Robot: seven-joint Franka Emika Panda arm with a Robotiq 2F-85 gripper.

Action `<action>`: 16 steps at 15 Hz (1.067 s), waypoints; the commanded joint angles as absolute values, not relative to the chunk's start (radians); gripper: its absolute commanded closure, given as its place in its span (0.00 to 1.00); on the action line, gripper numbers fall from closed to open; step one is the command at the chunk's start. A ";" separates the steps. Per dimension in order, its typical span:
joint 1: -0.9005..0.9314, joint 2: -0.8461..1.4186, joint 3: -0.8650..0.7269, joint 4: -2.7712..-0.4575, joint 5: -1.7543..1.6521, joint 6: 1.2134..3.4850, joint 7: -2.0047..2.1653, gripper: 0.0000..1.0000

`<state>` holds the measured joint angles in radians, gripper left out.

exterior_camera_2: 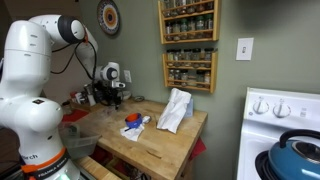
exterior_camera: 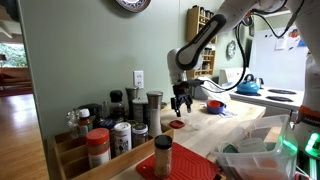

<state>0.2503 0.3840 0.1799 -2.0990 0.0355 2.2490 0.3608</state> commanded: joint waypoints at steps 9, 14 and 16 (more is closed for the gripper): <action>0.267 0.415 0.161 -2.070 0.013 2.176 0.341 0.40; 0.253 0.385 0.155 -2.085 0.021 2.191 0.328 0.44; 0.245 0.362 0.146 -2.096 0.019 2.206 0.319 0.44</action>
<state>0.2488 0.3932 0.1642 -2.0856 0.0278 2.2048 0.3430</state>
